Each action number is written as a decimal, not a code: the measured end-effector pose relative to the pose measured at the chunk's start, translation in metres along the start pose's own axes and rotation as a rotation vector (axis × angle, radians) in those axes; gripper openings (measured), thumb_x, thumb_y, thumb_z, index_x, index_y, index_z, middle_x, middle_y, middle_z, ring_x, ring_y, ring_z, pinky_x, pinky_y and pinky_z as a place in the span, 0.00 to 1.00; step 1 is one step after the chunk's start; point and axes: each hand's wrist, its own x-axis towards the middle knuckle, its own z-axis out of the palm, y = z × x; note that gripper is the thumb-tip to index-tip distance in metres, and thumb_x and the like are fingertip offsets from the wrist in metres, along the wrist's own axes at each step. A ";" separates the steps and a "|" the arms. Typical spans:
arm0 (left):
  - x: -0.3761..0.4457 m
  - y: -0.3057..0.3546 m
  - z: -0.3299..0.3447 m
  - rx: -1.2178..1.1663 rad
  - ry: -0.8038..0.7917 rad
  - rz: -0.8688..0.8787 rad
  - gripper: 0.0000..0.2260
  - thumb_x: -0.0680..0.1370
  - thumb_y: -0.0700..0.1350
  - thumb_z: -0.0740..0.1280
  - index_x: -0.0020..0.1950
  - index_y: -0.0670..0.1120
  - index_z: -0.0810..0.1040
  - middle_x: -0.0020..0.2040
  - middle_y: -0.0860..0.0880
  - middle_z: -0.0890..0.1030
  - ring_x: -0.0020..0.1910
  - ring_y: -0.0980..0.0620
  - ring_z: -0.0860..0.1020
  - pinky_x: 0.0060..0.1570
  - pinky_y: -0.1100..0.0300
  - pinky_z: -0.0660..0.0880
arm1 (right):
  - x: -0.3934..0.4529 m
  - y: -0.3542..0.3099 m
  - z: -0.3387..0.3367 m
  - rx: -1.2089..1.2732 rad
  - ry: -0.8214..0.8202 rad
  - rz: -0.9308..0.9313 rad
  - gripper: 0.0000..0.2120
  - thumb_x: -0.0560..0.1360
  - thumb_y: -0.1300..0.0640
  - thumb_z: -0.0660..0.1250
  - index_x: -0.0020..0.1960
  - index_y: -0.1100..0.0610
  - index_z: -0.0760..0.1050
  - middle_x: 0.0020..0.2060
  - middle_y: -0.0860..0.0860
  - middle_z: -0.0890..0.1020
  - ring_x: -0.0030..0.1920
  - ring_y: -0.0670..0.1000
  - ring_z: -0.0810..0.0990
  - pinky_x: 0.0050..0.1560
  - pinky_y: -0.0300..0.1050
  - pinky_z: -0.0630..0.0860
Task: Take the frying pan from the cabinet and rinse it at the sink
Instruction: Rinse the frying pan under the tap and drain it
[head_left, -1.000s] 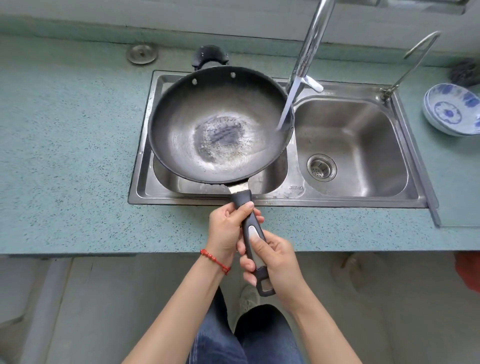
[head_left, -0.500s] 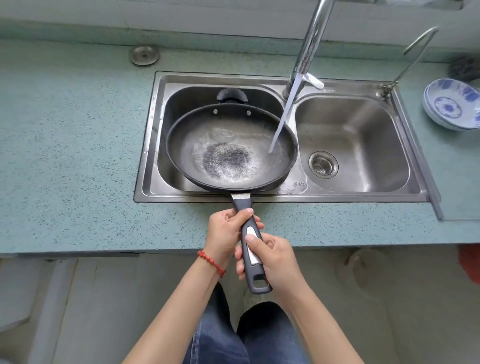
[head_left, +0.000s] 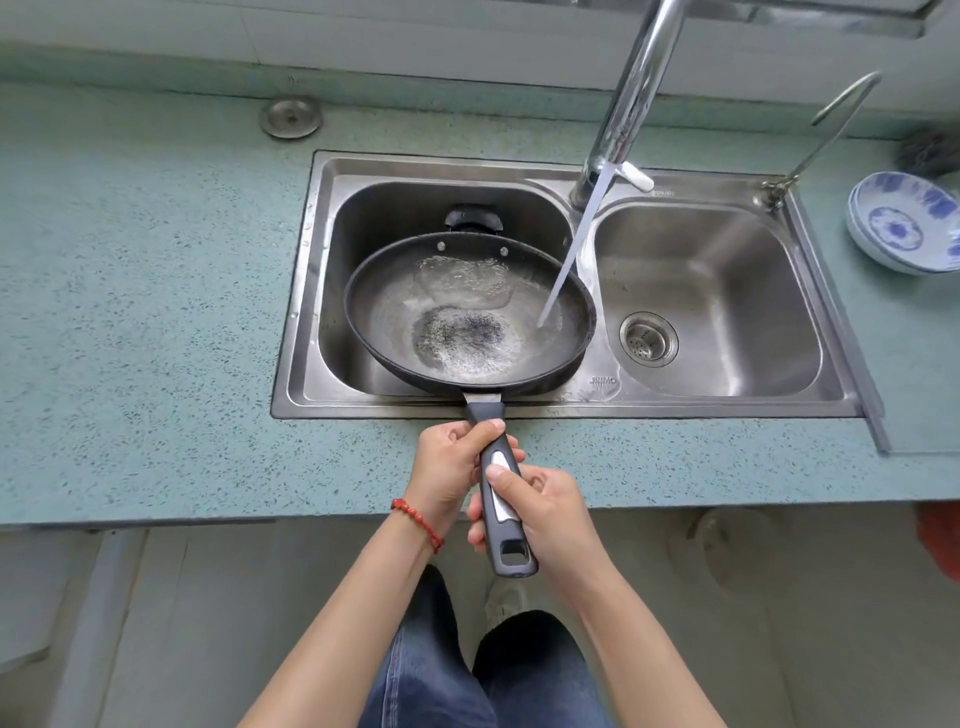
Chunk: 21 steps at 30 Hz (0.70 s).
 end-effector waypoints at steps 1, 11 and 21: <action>0.001 0.000 -0.001 -0.013 -0.007 -0.010 0.08 0.74 0.37 0.65 0.36 0.34 0.76 0.27 0.44 0.80 0.25 0.53 0.79 0.28 0.63 0.77 | 0.000 -0.001 0.000 -0.004 0.003 0.006 0.16 0.77 0.62 0.60 0.32 0.59 0.74 0.26 0.53 0.80 0.24 0.50 0.78 0.28 0.41 0.76; 0.012 0.004 -0.015 0.007 -0.080 -0.058 0.08 0.66 0.44 0.71 0.35 0.39 0.81 0.27 0.45 0.82 0.27 0.48 0.77 0.31 0.59 0.73 | 0.015 -0.017 0.008 -0.036 -0.005 0.007 0.12 0.75 0.61 0.63 0.34 0.61 0.76 0.29 0.57 0.80 0.25 0.51 0.79 0.28 0.40 0.76; 0.017 0.007 -0.025 0.035 -0.126 -0.001 0.15 0.62 0.47 0.73 0.33 0.38 0.73 0.32 0.43 0.72 0.26 0.49 0.70 0.25 0.62 0.68 | 0.037 -0.020 0.005 -0.126 -0.024 0.012 0.11 0.69 0.54 0.68 0.33 0.62 0.77 0.30 0.58 0.78 0.29 0.52 0.77 0.31 0.42 0.74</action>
